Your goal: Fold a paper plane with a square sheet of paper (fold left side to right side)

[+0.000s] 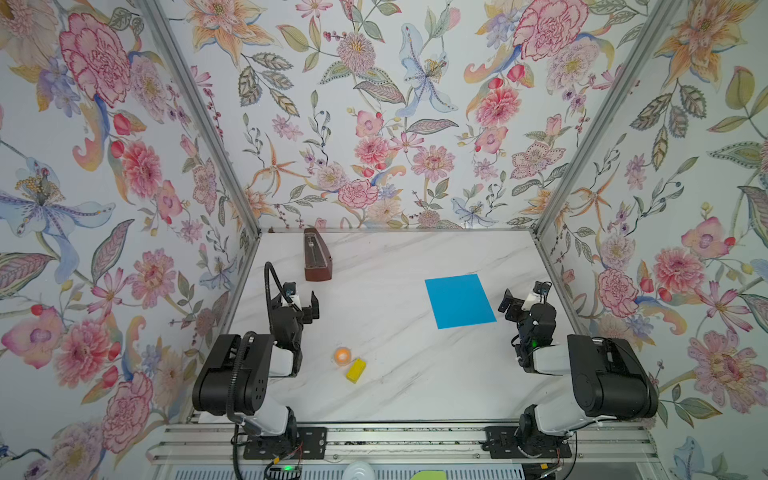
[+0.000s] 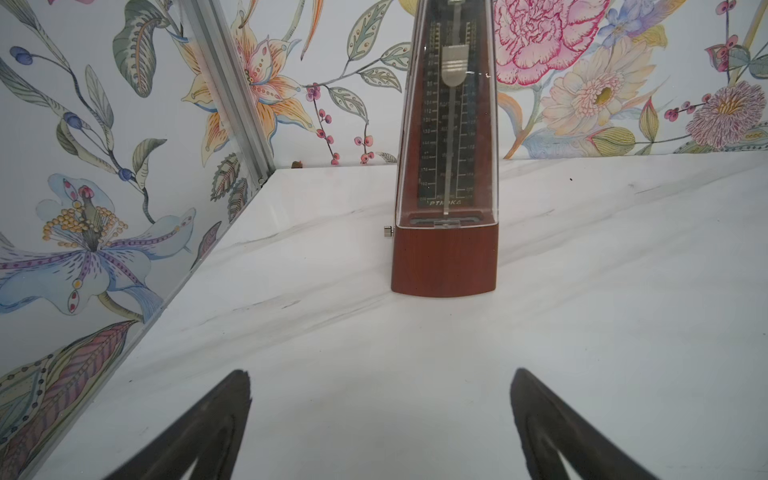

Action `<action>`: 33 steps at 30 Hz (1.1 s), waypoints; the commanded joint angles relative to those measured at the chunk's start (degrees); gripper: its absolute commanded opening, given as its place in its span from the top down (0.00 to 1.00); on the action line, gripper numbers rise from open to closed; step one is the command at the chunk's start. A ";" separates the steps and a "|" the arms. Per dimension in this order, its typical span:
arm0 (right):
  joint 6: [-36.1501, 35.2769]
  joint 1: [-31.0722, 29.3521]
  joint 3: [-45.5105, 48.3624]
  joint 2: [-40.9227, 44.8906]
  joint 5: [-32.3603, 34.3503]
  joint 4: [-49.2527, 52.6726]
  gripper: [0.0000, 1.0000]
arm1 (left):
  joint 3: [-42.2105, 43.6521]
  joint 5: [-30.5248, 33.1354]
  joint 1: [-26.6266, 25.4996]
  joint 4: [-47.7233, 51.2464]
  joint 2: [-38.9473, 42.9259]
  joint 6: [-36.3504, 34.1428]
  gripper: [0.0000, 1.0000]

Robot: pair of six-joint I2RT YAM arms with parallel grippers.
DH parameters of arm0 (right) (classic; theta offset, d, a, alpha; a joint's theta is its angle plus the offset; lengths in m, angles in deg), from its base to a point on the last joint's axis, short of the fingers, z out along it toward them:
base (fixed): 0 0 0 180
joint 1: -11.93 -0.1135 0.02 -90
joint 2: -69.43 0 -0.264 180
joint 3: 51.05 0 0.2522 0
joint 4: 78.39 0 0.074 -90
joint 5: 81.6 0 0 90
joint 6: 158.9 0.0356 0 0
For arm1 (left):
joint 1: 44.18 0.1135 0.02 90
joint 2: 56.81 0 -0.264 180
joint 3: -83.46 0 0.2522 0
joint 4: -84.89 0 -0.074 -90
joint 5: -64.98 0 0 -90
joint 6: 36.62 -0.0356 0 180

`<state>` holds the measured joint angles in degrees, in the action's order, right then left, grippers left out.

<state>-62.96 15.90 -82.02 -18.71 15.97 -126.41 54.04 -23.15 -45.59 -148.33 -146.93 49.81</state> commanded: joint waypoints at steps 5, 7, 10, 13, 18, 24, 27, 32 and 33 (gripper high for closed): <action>-1.02 -0.10 -0.37 -0.40 -2.32 0.19 0.01 | -0.42 -0.27 0.40 -1.53 0.13 0.21 0.01; -1.01 -0.02 -0.43 -0.39 -2.54 0.26 0.01 | -0.36 -0.31 0.44 -1.46 0.08 0.21 0.01; -0.92 0.17 -0.46 -0.37 -2.90 0.35 0.01 | -0.39 -0.33 0.44 -1.52 0.13 0.23 0.01; -0.84 0.21 -0.45 -0.37 -3.07 0.41 0.01 | -0.41 -0.30 0.44 -1.41 0.11 0.27 0.01; -0.67 0.52 -0.52 -0.37 -3.67 0.52 0.01 | -0.37 -0.35 0.44 -1.48 0.13 0.28 0.01; -0.61 0.63 -0.59 -0.37 -3.80 0.56 0.01 | -0.42 -0.29 0.44 -1.33 0.13 0.32 0.01; -0.56 0.60 -0.55 -0.37 -3.84 0.54 0.01 | -0.35 -0.30 0.44 -1.40 0.13 0.32 0.01; -0.48 0.82 -0.55 -0.37 -4.08 0.61 0.01 | -0.49 -0.40 0.44 -1.40 0.09 0.40 0.01; -0.48 0.78 -0.57 -0.37 -4.13 0.60 0.01 | -0.50 -0.39 0.42 -1.38 0.13 0.41 0.01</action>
<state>-63.14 16.20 -82.02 -18.71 12.28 -126.17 54.04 -23.15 -45.59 -148.33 -146.93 49.81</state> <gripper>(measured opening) 0.992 0.989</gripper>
